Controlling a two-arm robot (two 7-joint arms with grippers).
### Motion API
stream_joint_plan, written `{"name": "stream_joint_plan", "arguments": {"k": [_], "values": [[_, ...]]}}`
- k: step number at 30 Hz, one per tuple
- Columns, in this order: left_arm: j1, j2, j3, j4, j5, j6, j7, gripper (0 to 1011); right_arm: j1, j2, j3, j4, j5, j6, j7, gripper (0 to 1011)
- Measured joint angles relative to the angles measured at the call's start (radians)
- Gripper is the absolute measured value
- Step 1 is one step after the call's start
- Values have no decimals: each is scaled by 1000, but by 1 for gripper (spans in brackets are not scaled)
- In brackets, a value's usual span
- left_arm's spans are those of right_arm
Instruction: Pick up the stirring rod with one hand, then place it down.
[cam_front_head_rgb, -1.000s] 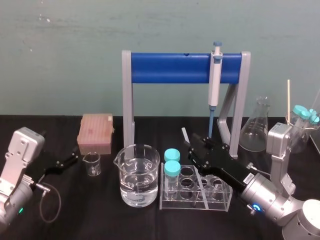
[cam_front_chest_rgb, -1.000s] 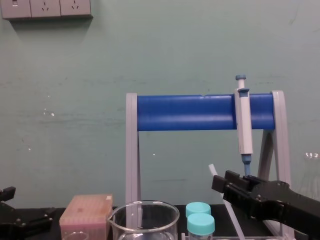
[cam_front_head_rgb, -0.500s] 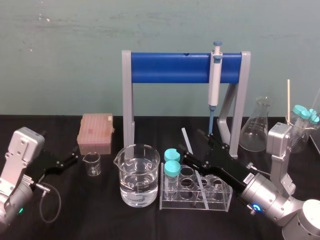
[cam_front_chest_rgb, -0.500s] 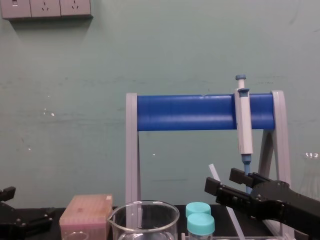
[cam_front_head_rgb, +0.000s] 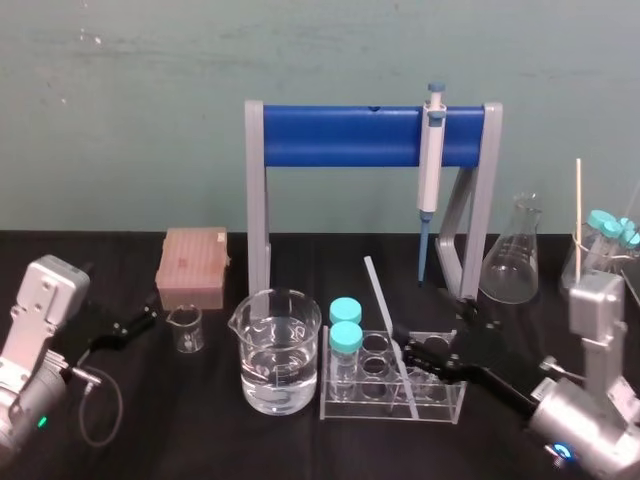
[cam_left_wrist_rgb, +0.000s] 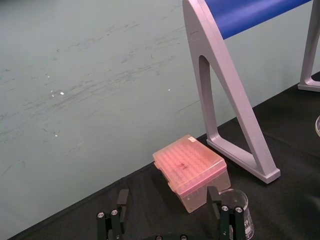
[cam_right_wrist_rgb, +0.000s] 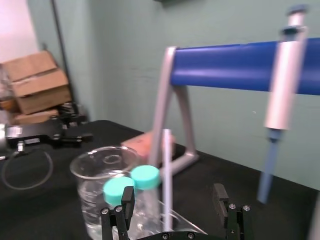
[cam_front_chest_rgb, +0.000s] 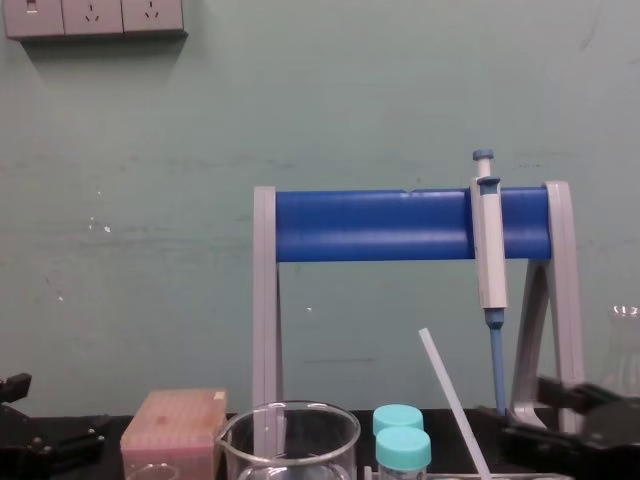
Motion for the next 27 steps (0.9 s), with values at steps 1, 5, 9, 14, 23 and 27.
{"name": "stream_joint_plan", "arguments": {"k": [1,5,9,14,23,27], "values": [[0,0,0,0,0,0,0,1000,-13,5,10,-12,-1,0,-13,1003],[0,0,0,0,0,0,0,1000,-64,7,77,-45,-28,-6,-120,1003],[0,0,0,0,0,0,0,1000,-74,-15,122,-44,-113,13,-283,1003],[0,0,0,0,0,0,0,1000,-57,-49,144,-15,-208,100,-445,1003],[0,0,0,0,0,0,0,1000,-56,-50,144,-14,-210,103,-448,1003],[0,0,0,0,0,0,0,1000,-57,-47,144,-15,-207,98,-442,1003]]}}
